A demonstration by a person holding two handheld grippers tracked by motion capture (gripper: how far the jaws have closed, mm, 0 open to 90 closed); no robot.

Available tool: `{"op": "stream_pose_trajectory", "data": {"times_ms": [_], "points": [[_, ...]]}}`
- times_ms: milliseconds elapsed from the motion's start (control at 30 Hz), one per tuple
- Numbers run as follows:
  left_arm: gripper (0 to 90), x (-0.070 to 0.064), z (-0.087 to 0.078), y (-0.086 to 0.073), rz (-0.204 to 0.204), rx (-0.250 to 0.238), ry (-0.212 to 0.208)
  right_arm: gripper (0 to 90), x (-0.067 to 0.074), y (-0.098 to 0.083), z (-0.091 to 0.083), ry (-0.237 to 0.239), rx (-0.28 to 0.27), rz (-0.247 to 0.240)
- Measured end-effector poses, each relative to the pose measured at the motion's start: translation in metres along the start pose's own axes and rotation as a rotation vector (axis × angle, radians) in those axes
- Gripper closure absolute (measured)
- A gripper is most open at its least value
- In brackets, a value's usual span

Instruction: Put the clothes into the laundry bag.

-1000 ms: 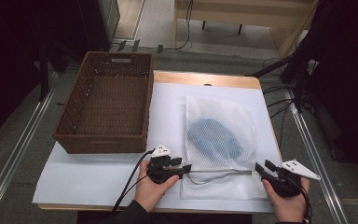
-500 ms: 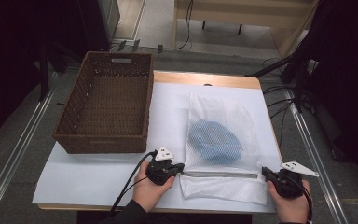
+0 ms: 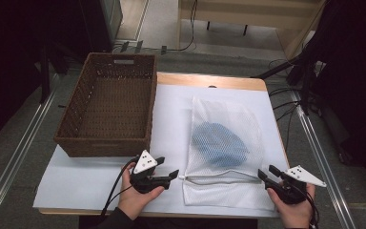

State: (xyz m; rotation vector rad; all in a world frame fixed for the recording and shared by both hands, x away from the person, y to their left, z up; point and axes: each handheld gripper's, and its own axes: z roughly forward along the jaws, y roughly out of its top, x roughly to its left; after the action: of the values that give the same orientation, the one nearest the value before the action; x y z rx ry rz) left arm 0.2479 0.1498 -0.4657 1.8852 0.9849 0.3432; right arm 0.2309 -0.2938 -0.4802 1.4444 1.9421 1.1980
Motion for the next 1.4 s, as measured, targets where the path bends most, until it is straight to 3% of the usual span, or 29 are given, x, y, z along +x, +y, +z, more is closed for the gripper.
{"op": "stream_pose_trajectory", "data": {"times_ms": [100,133,200,333,500,633,700,833,1000,1233,1400], "points": [[13.5,0.007,-0.010,-0.001,0.002,-0.021,0.010,42.5,0.003,0.002,-0.002,0.007,-0.018,-0.007],[10.5,0.008,-0.013,-0.001,0.021,-0.025,0.010,41.5,0.003,0.003,-0.002,0.010,-0.022,-0.007],[2.2,0.012,-0.018,-0.001,0.026,-0.026,-0.009,38.3,0.005,0.005,-0.004,0.014,-0.030,-0.013],[0.0,0.020,-0.031,0.000,0.029,-0.048,-0.044,30.2,0.007,0.007,-0.006,0.029,-0.044,-0.013],[0.0,0.031,-0.048,0.000,0.021,-0.074,-0.040,15.4,0.007,0.009,-0.009,0.071,-0.046,-0.017],[0.0,0.040,-0.063,-0.002,0.012,-0.083,-0.027,14.6,0.007,0.011,-0.010,0.070,-0.049,-0.012],[0.0,0.041,-0.068,-0.005,0.036,-0.082,-0.004,14.6,0.008,0.011,-0.011,0.052,-0.048,-0.008],[0.0,0.046,-0.079,-0.009,0.046,-0.088,0.014,13.4,0.009,0.010,-0.010,0.050,-0.037,-0.015],[0.0,0.061,-0.094,-0.016,0.032,-0.079,0.041,11.0,0.006,0.008,-0.011,0.076,-0.045,0.002],[0.0,0.076,-0.115,-0.024,0.021,-0.083,0.064,10.1,0.003,0.007,-0.012,0.069,-0.043,0.010],[0.0,0.089,-0.131,-0.028,-0.005,-0.112,0.078,10.1,0.004,0.005,-0.011,0.063,-0.039,0.003]]}}
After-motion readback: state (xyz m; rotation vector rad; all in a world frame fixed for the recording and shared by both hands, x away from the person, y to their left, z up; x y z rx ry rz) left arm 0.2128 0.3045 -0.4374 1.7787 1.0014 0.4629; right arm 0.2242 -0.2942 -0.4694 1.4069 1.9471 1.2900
